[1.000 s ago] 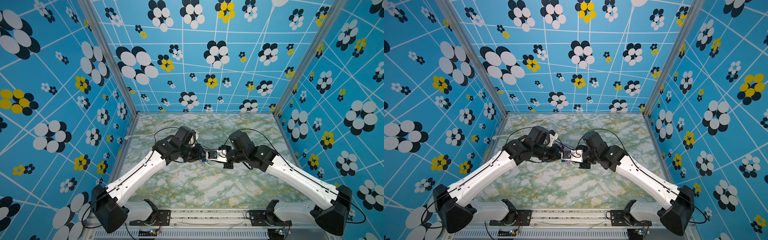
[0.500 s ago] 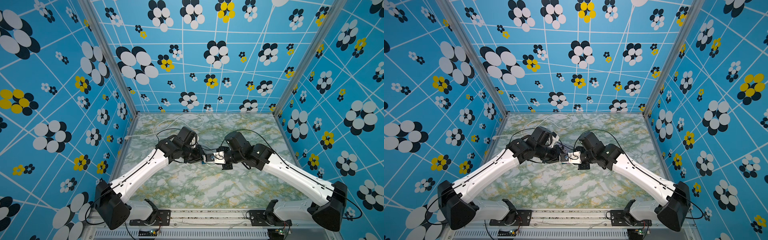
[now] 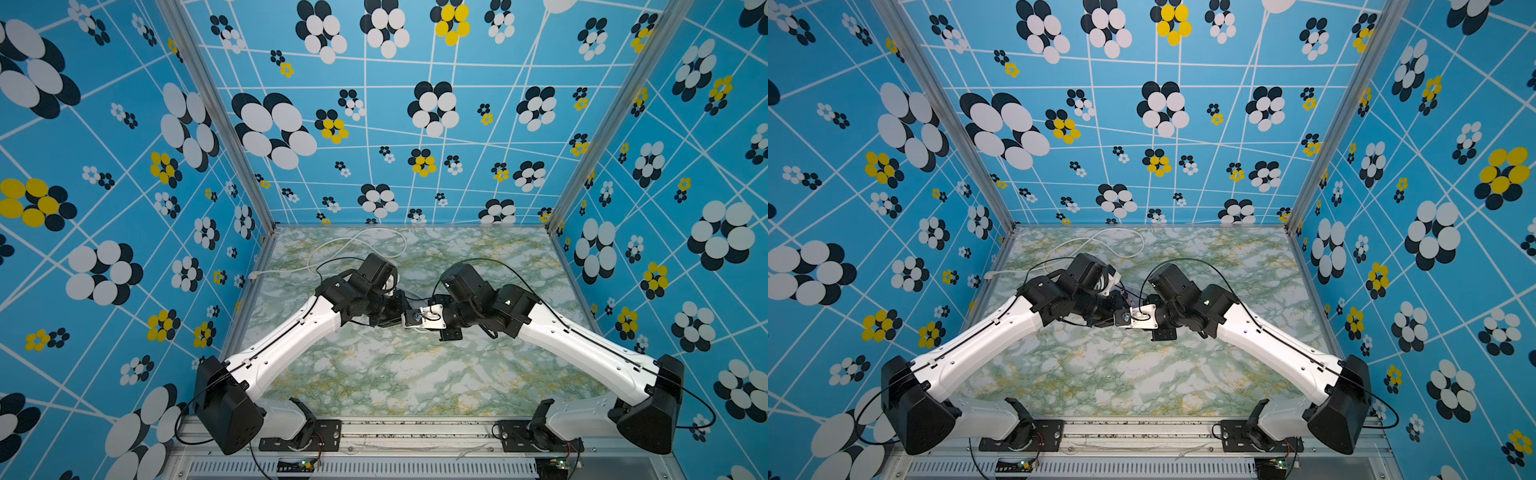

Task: Charge mp3
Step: Reset both arms

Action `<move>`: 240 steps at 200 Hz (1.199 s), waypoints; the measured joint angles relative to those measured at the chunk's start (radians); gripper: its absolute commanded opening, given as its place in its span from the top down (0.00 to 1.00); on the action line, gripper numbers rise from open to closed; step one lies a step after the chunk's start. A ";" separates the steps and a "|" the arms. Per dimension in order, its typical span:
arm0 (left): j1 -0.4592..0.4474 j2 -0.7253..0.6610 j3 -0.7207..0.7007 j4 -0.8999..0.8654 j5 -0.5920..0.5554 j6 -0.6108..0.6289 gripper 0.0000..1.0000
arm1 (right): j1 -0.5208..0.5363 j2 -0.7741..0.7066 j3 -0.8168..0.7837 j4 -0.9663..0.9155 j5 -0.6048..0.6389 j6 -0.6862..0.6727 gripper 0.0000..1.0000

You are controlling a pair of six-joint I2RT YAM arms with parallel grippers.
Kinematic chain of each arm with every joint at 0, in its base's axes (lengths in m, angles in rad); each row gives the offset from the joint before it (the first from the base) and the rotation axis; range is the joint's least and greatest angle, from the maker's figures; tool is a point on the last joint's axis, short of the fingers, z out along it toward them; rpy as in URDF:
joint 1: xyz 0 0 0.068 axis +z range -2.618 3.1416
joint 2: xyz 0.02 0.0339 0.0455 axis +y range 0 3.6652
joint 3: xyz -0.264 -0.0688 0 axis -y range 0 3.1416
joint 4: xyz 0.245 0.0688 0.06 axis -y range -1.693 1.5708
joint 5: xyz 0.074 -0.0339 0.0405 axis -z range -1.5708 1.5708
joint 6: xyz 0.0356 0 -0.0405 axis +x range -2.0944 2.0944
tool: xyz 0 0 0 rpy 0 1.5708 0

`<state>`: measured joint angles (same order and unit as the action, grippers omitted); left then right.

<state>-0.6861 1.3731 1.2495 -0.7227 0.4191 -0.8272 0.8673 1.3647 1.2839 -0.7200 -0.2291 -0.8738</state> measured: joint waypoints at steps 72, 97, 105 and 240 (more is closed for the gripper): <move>0.000 -0.027 0.000 0.004 0.015 0.008 0.87 | -0.005 -0.046 0.000 -0.005 -0.011 0.021 1.00; 0.000 -0.033 -0.001 0.007 0.019 0.008 0.87 | -0.005 -0.046 0.000 -0.006 -0.011 0.021 1.00; 0.000 -0.033 -0.001 0.010 0.021 0.008 0.87 | -0.005 -0.046 0.000 -0.006 -0.011 0.021 1.00; 0.000 -0.043 -0.019 0.020 0.045 0.008 0.87 | -0.007 -0.068 -0.014 -0.008 -0.008 0.021 1.00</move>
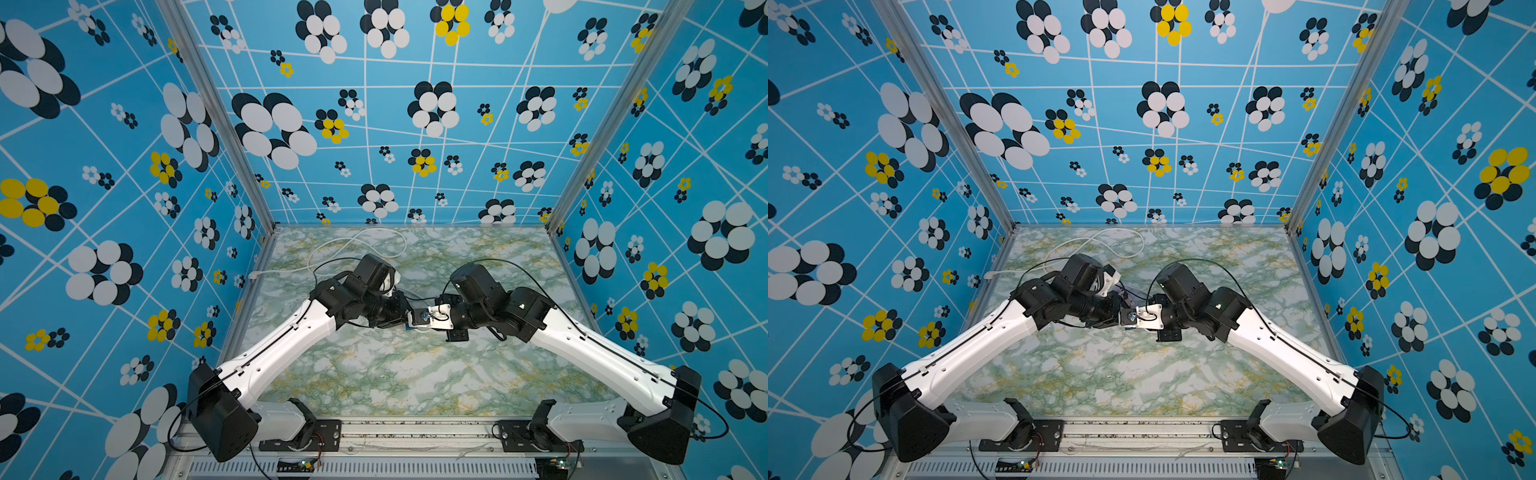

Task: Charge mp3
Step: Reset both arms, then place the MP3 player at the center of the board.

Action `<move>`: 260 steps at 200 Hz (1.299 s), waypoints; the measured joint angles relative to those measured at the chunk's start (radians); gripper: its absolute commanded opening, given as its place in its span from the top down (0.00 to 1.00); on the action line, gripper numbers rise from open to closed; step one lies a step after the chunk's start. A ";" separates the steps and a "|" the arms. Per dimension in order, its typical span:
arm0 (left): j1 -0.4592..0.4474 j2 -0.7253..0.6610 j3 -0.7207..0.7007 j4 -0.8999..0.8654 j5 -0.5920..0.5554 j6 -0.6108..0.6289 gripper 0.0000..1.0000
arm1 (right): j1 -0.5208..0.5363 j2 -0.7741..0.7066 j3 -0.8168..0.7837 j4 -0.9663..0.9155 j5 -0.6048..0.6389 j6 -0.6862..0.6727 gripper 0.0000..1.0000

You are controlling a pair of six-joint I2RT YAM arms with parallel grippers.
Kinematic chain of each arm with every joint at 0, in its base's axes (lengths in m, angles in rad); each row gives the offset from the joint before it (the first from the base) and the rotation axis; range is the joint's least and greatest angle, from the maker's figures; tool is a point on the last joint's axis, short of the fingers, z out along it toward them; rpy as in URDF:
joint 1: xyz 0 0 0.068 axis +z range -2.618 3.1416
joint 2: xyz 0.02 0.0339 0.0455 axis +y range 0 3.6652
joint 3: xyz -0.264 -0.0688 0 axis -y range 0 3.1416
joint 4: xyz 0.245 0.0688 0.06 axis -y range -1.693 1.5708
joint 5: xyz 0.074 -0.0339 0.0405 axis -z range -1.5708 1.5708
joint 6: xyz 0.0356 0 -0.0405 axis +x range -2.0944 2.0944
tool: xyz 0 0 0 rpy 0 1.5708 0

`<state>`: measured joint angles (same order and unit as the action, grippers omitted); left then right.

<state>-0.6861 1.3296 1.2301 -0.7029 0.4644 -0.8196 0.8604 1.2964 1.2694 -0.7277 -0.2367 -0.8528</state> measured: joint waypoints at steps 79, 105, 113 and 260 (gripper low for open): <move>-0.002 -0.018 -0.028 0.018 0.011 -0.003 0.87 | 0.000 0.012 0.000 0.000 0.000 0.000 1.00; -0.002 -0.019 -0.031 0.022 0.012 -0.005 0.87 | 0.000 0.012 0.000 -0.004 -0.001 0.000 1.00; -0.002 -0.020 -0.032 0.023 0.013 -0.007 0.87 | 0.000 0.012 0.000 -0.004 -0.001 -0.001 1.00; -0.003 -0.029 -0.049 0.025 0.005 -0.019 0.88 | -0.001 0.047 0.009 -0.034 -0.014 0.001 1.00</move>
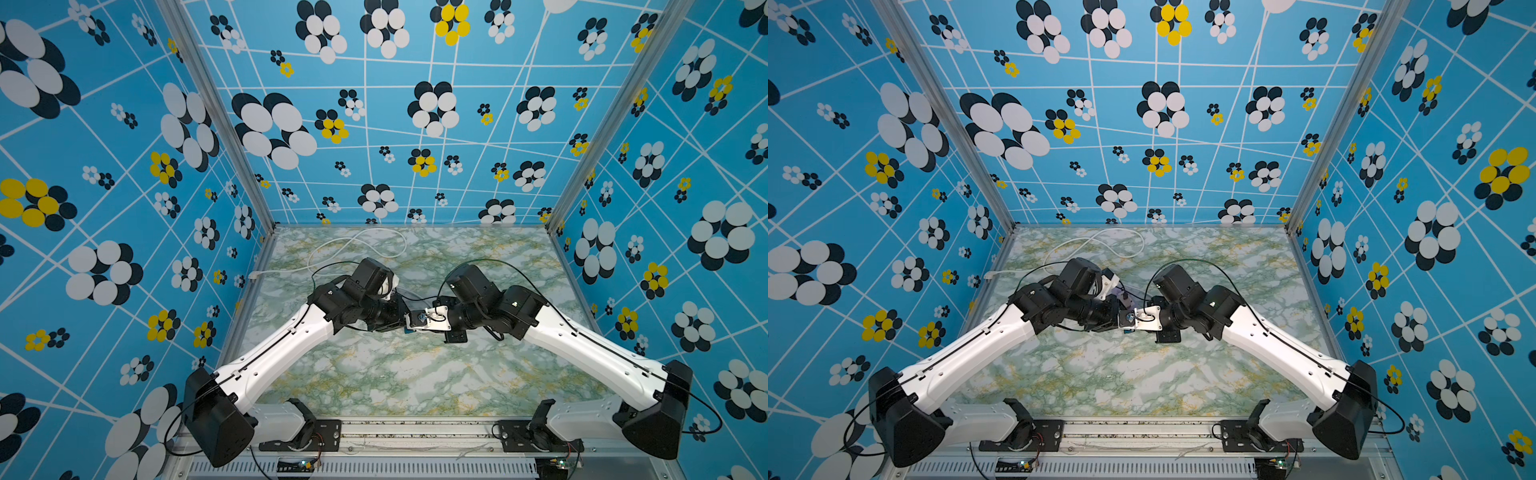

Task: Charge mp3
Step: Place the MP3 player at the center of the board.

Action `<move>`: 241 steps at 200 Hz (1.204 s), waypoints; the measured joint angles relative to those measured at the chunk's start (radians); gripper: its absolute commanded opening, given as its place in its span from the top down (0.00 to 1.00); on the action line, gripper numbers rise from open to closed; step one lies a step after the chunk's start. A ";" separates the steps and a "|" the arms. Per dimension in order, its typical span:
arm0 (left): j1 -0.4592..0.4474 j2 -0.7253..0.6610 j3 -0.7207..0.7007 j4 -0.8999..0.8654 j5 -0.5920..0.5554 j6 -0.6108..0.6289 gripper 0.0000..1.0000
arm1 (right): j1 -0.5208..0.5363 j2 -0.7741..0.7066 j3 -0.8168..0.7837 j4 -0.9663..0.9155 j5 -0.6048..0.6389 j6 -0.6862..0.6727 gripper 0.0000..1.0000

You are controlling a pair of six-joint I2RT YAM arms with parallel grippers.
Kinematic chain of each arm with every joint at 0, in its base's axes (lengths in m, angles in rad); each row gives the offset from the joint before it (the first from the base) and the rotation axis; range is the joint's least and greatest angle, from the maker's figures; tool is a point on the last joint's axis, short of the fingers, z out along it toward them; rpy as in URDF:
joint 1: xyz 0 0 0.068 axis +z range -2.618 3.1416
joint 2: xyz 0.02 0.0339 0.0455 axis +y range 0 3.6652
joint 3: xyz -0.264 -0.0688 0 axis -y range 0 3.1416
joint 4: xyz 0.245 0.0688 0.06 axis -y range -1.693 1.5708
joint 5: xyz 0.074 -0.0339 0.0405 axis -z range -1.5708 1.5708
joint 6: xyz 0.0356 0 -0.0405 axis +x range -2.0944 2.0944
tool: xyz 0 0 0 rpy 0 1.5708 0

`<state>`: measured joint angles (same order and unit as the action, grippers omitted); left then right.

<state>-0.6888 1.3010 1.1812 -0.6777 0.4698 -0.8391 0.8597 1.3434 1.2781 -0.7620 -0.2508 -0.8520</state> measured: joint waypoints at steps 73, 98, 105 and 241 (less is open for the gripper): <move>-0.004 -0.001 -0.008 0.001 -0.013 -0.014 0.88 | 0.003 0.041 0.033 -0.042 0.009 0.037 1.00; 0.013 -0.038 -0.126 0.043 -0.033 -0.004 0.88 | -0.006 -0.007 -0.002 -0.002 -0.003 0.061 1.00; 0.031 -0.052 -0.188 0.054 -0.044 0.000 0.88 | -0.020 -0.031 -0.023 0.009 -0.011 0.068 1.00; 0.056 0.211 -0.175 -0.016 -0.258 0.150 0.03 | -0.124 -0.126 -0.126 0.119 -0.081 0.116 0.99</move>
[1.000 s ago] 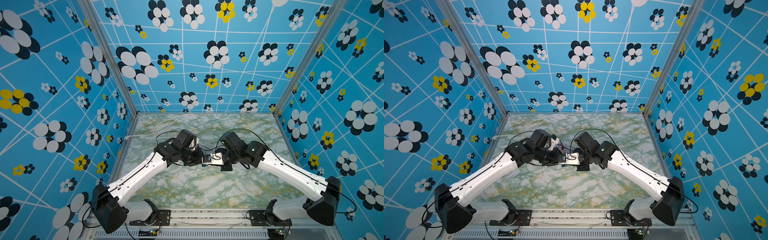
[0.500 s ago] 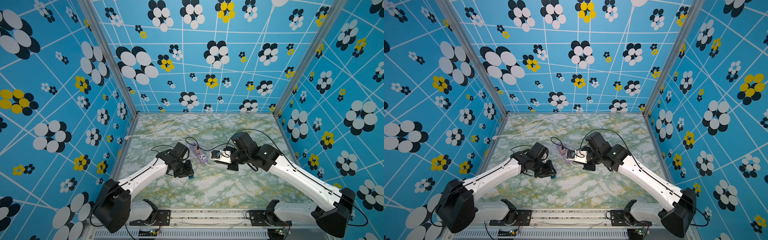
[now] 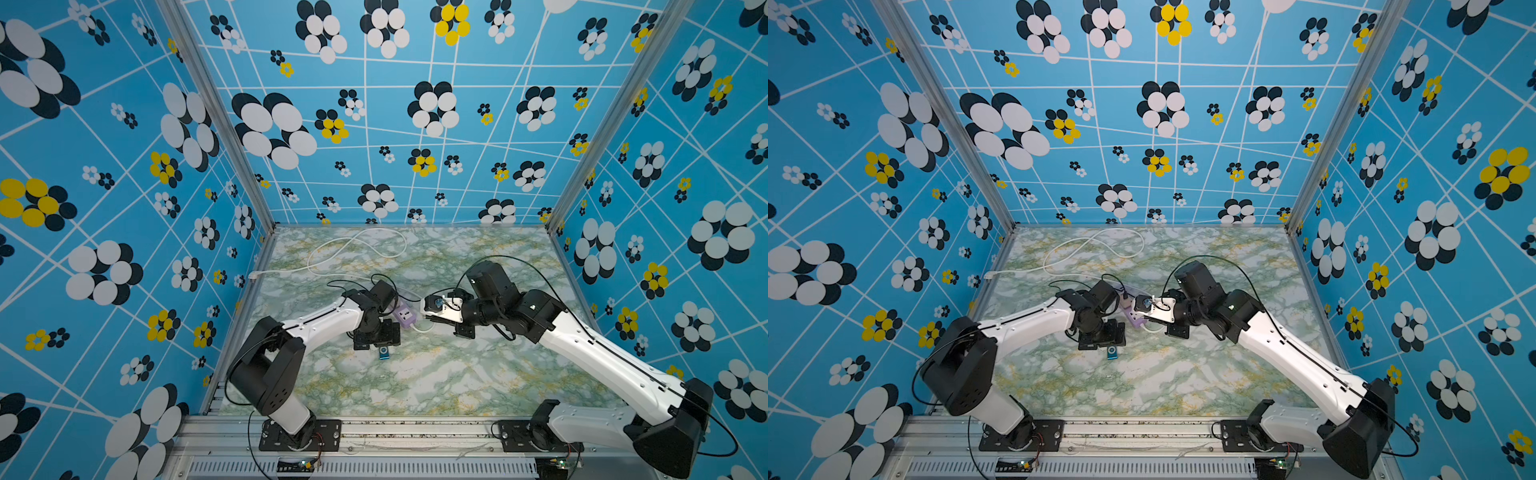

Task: Charge mp3
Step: Place the MP3 player at the center of the board, then adjust the charging cable.

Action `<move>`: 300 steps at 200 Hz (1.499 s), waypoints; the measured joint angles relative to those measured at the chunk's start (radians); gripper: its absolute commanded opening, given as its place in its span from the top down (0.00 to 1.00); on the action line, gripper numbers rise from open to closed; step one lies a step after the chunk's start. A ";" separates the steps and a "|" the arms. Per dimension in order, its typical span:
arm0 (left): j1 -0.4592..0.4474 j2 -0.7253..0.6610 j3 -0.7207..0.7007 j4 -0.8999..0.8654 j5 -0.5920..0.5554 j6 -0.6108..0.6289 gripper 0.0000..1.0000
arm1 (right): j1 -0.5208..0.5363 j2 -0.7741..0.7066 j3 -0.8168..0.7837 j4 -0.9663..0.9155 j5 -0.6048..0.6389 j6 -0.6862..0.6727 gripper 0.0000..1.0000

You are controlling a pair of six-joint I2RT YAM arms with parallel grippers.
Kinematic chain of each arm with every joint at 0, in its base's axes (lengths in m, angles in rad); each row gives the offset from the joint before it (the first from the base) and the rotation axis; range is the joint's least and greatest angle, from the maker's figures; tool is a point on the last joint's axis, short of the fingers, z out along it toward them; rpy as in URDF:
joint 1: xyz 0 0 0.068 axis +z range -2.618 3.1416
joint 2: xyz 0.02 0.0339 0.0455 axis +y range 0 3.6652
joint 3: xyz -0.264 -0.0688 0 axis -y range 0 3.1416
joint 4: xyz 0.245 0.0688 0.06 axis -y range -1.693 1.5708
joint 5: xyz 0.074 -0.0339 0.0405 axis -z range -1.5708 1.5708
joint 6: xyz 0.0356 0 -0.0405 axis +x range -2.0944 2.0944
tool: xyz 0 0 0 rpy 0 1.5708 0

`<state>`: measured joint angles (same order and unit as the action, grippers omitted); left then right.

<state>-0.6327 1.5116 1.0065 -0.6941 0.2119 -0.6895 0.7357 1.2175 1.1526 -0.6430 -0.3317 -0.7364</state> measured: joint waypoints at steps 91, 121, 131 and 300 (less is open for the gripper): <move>0.121 -0.278 -0.216 0.956 0.595 -0.348 0.08 | -0.066 -0.032 0.010 0.002 -0.108 -0.038 0.98; 0.031 -0.162 -0.169 1.012 0.677 -0.396 0.22 | -0.066 -0.032 0.018 0.004 -0.120 -0.038 0.98; 0.013 -0.141 -0.156 1.043 0.692 -0.422 0.26 | -0.066 -0.032 0.021 -0.004 -0.121 -0.038 0.98; 0.024 -0.157 -0.176 1.122 0.777 -0.509 0.69 | -0.076 -0.026 0.027 -0.003 -0.070 -0.053 0.98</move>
<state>-0.6090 1.3548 0.8307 0.4278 0.9886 -1.1988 0.6594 1.1919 1.1797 -0.6464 -0.4015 -0.7895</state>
